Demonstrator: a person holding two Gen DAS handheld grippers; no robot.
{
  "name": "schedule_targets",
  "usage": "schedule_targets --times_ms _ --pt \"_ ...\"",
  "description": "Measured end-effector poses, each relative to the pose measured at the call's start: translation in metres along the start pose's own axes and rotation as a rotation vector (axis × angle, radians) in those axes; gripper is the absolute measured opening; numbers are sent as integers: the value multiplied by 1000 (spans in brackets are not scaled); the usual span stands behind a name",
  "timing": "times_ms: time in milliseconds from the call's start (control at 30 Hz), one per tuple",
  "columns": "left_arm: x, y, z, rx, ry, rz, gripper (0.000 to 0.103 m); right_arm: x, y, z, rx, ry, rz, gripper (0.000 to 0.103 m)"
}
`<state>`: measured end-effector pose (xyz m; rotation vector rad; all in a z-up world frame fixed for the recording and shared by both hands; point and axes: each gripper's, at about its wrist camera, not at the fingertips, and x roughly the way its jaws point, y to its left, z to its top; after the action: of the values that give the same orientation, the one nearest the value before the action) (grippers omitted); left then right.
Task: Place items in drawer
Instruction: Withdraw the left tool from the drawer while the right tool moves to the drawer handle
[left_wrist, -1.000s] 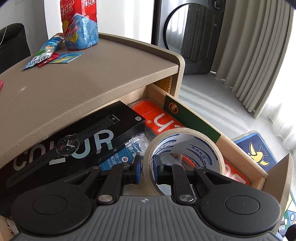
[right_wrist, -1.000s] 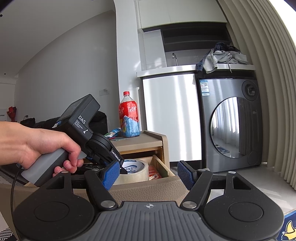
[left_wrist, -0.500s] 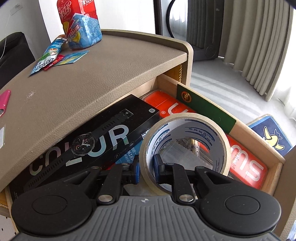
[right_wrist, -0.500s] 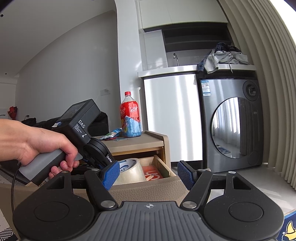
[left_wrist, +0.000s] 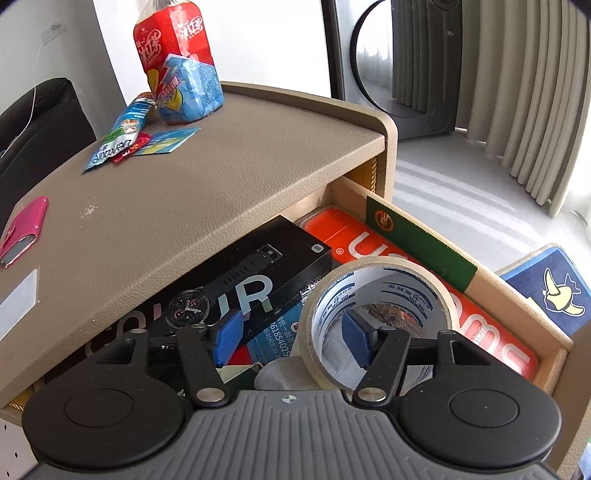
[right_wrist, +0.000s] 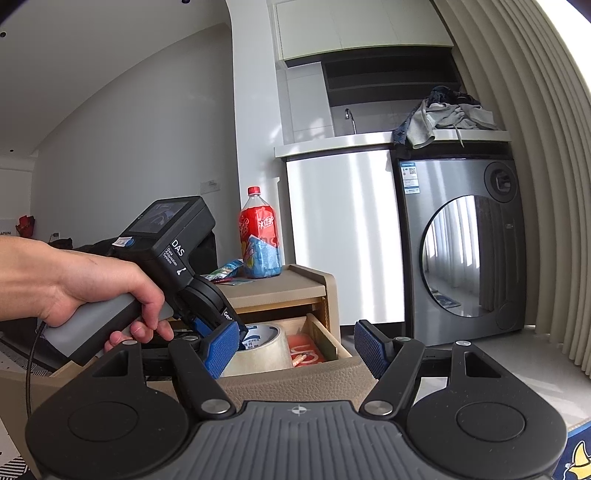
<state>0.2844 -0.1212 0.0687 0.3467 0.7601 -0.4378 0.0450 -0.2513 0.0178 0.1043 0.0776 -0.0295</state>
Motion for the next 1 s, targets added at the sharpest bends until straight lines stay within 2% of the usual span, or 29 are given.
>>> schedule_targets --times_ms 67,367,533,667,800,1000 --pt "-13 5 -2 -22 -52 16 87 1 0 -1 2 4 2 73" --pt "-56 19 -22 -143 -209 73 102 -4 14 -5 -17 7 22 73" --pt "-78 23 -40 -205 -268 88 103 -6 22 -7 -35 11 32 73" --pt "-98 21 -61 -230 -325 143 103 -7 28 -8 -48 14 40 73" --pt "-116 16 -82 -212 -383 183 103 -9 35 -9 -62 17 48 73" --pt "-135 16 -114 -243 -441 243 103 -10 45 -12 -88 22 66 73"
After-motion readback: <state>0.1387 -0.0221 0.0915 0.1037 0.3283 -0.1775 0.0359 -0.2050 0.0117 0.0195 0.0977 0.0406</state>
